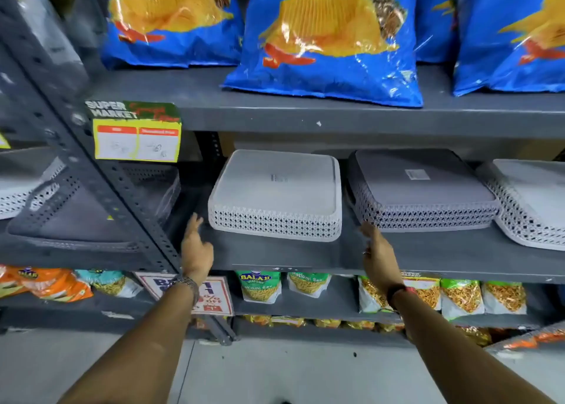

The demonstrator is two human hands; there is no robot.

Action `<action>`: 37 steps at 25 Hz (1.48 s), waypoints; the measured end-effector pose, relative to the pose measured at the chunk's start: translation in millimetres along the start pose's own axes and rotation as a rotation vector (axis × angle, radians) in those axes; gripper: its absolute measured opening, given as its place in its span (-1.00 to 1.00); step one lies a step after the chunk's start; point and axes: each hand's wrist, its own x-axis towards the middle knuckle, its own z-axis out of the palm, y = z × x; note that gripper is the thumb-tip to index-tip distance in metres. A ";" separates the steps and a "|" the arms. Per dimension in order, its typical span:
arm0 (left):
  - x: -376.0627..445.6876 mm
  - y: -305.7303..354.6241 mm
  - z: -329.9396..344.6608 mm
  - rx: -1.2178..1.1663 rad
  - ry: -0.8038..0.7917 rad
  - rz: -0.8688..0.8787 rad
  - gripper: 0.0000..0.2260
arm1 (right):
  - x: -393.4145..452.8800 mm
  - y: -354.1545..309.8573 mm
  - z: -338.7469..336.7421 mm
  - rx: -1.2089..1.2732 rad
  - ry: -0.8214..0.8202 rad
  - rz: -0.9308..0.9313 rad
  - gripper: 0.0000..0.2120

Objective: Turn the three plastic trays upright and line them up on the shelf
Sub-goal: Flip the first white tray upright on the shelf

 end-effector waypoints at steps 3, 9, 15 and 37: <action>47.2 -9.2 2.4 -0.371 0.046 -0.093 -0.57 | 28.2 3.8 12.0 -0.015 0.016 0.054 -0.41; 115.5 -12.9 15.1 -0.288 0.163 -0.104 -0.61 | 65.1 -0.7 30.9 0.045 0.016 0.154 -0.44; 177.3 -38.8 19.8 -0.292 0.091 -0.191 -0.10 | 86.2 -4.7 44.3 0.197 0.004 0.181 -0.41; 13.9 72.0 -0.8 -0.466 0.112 0.246 -0.68 | 58.1 -66.8 -31.3 0.472 0.150 0.006 -0.59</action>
